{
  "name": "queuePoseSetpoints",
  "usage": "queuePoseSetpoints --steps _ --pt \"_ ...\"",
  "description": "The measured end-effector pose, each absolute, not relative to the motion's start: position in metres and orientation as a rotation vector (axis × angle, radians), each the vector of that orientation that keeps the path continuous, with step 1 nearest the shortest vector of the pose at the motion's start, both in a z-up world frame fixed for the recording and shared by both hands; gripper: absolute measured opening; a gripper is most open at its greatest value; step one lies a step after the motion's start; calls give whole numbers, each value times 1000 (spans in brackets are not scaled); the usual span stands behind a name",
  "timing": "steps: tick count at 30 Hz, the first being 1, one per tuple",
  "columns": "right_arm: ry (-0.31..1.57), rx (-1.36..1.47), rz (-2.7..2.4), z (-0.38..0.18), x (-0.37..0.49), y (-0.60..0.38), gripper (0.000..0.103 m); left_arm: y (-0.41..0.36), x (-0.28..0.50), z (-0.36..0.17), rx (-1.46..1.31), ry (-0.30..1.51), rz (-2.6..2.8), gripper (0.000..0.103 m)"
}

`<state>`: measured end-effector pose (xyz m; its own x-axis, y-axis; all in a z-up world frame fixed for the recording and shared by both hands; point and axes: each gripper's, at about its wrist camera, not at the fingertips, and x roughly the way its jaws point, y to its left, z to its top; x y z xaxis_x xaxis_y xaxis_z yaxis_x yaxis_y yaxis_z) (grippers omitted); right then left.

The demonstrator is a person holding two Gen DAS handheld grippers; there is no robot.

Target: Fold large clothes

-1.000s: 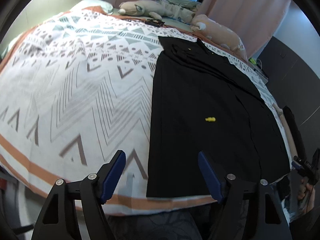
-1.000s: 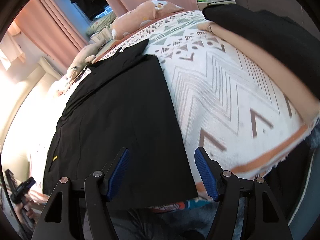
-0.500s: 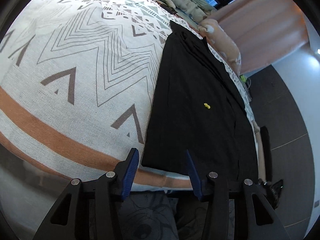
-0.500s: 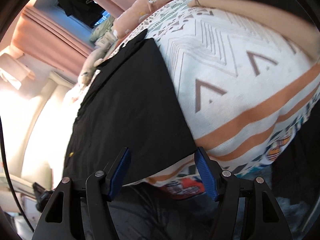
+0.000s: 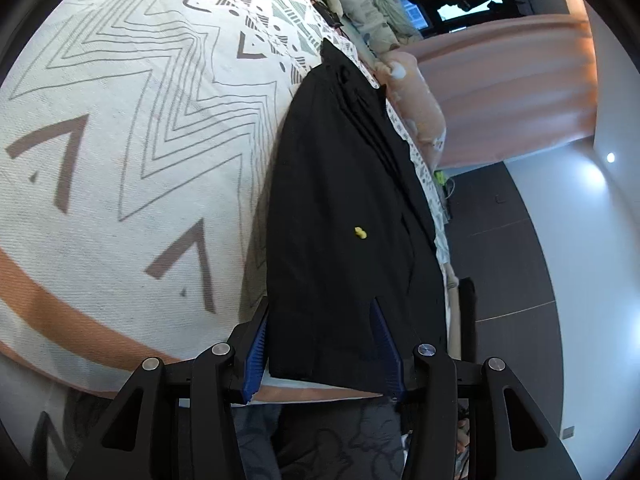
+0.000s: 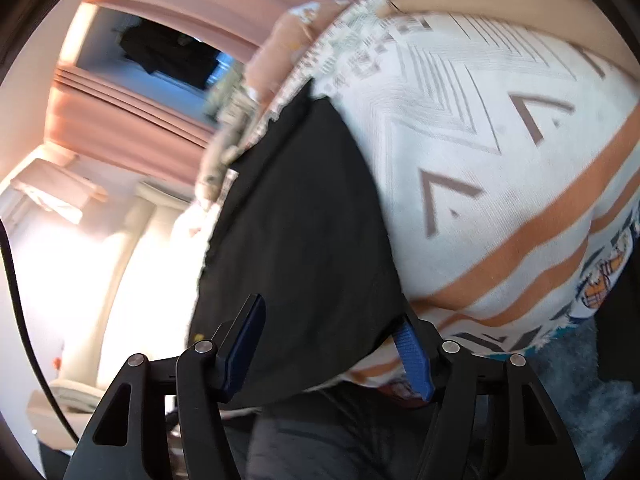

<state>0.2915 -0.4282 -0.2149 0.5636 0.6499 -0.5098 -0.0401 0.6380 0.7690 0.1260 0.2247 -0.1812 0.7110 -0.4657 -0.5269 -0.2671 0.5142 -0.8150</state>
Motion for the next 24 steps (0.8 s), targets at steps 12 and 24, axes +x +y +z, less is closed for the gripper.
queuePoseSetpoints --steps 12,24 --pt "911 734 389 -233 324 -407 64 217 154 -187 -1008 848 -48 50" --pt "950 647 269 -235 343 -396 7 219 153 -195 -971 899 -15 9"
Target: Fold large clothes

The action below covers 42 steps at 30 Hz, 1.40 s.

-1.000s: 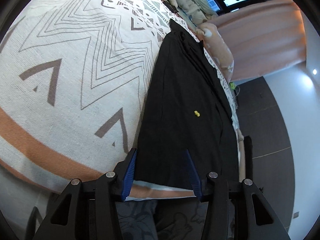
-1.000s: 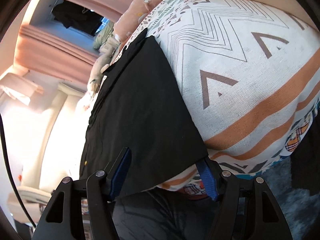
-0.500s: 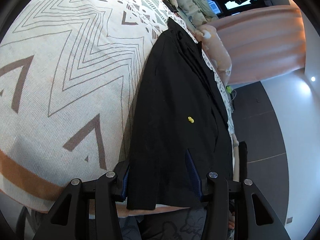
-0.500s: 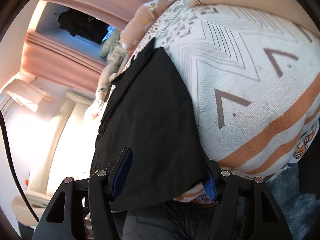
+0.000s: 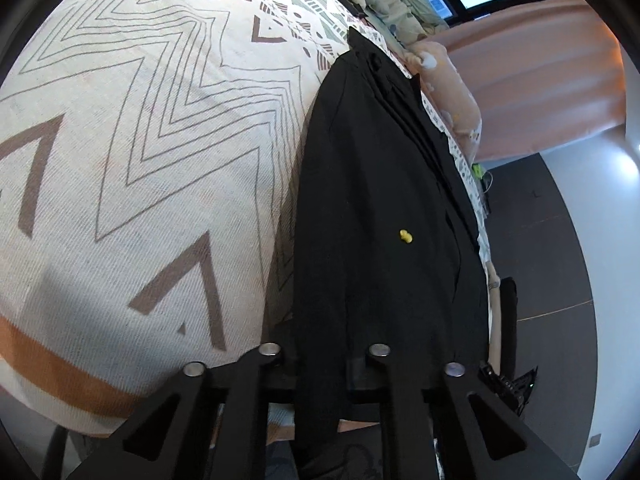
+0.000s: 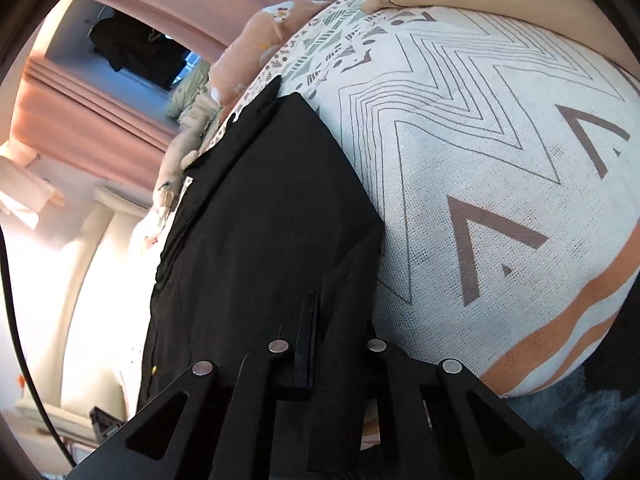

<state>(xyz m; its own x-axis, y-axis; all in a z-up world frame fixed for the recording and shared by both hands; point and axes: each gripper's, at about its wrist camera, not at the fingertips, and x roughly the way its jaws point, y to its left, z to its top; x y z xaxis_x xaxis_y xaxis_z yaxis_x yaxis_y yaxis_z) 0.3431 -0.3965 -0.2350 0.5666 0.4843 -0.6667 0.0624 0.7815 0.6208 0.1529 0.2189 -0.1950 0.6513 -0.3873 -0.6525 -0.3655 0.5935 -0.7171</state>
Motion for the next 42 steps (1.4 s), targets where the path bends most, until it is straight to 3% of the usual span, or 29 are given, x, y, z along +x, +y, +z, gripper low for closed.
queuePoseSetpoints --steps 7,20,42 --pt "929 632 277 -215 340 -398 4 225 143 -170 -972 821 4 4" --pt "825 579 367 -127 303 -384 3 236 97 -92 -932 713 46 3" --pt "623 605 546 -20 197 -372 3 230 -39 25 -962 435 60 3"
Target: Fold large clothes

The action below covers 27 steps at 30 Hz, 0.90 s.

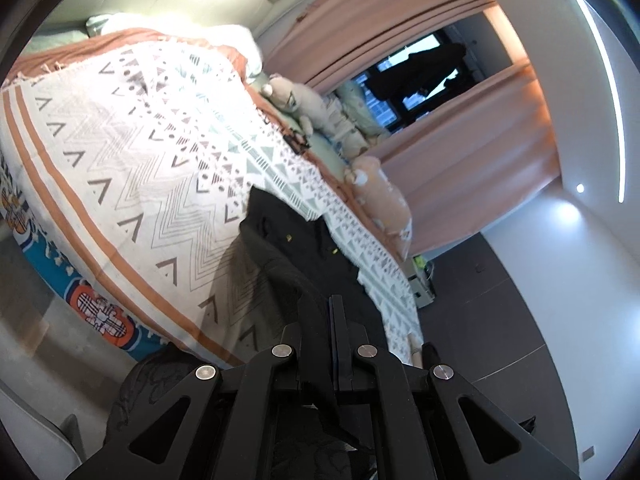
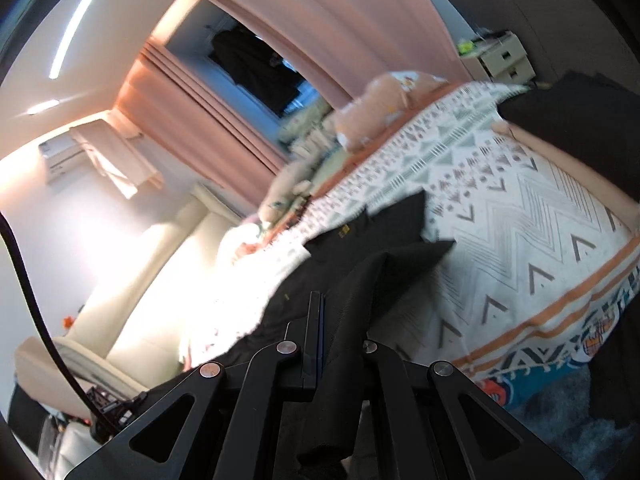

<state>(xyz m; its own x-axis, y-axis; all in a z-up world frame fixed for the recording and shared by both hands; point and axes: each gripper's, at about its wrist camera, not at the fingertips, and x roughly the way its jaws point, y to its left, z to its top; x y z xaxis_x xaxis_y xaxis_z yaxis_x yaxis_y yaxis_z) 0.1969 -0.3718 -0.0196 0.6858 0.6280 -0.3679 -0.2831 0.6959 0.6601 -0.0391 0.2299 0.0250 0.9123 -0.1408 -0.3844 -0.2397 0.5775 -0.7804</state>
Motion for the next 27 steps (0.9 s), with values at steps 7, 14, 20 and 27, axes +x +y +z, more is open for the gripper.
queuePoseSetpoints --steps 7,14,20,27 --pt "538 598 585 4 172 -365 3 224 -69 52 -922 350 60 3" --pt "550 565 546 -4 186 -356 3 226 -59 49 -902 363 63 4" --pt "564 565 530 -1 214 -353 3 239 -28 55 -897 373 65 4" --pt "566 552 492 16 269 -336 3 255 25 76 -902 369 58 4"
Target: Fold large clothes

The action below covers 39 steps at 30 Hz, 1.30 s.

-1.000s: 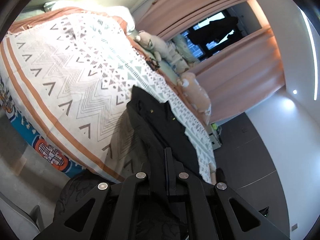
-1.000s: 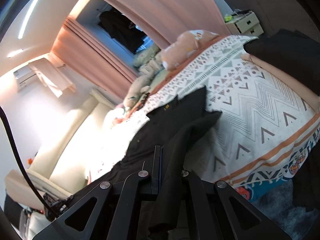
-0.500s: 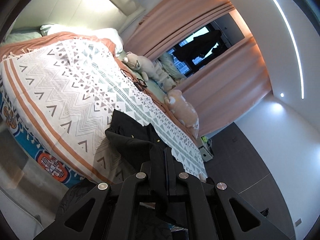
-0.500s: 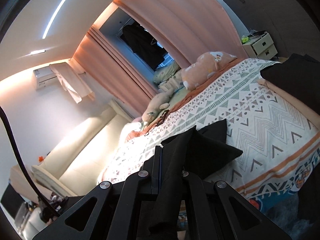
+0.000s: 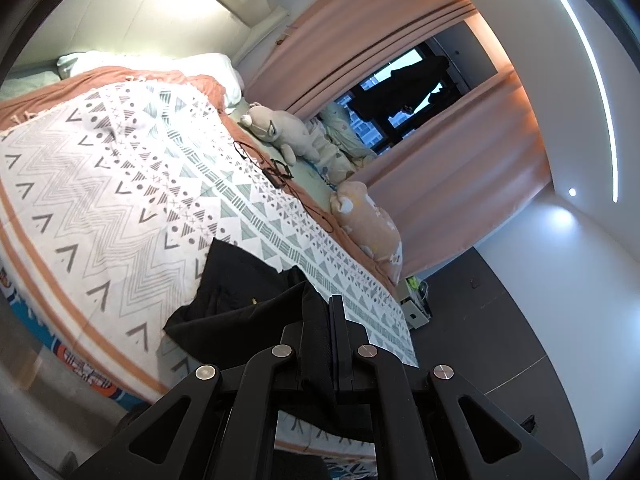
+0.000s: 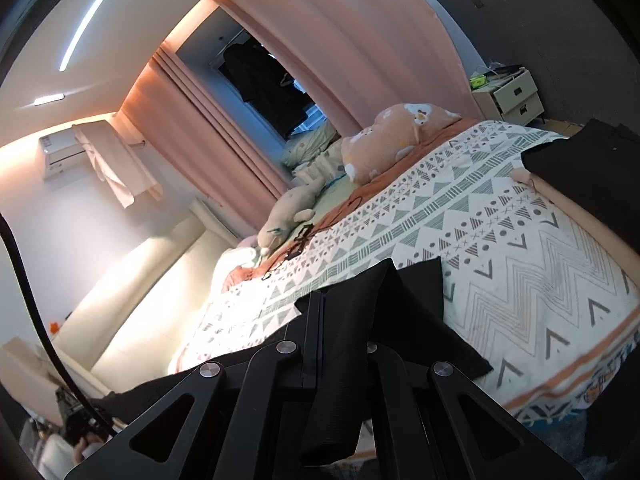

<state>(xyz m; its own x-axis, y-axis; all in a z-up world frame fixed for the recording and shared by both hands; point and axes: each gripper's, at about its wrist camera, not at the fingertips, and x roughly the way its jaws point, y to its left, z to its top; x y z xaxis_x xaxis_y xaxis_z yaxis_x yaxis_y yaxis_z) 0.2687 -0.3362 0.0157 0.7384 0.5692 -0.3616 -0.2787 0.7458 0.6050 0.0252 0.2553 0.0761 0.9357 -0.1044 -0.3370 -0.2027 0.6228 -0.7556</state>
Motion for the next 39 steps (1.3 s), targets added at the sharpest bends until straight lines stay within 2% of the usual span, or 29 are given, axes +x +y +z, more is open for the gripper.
queuePoseSetpoints --steps 11,19,39 --pt "559 525 476 43 348 -307 3 275 102 104 -876 370 86 4" --pt "615 538 461 19 405 -294 3 286 163 89 -870 427 120 4" --pt "786 547 371 -90 515 -269 3 323 295 -24 -928 621 226 4"
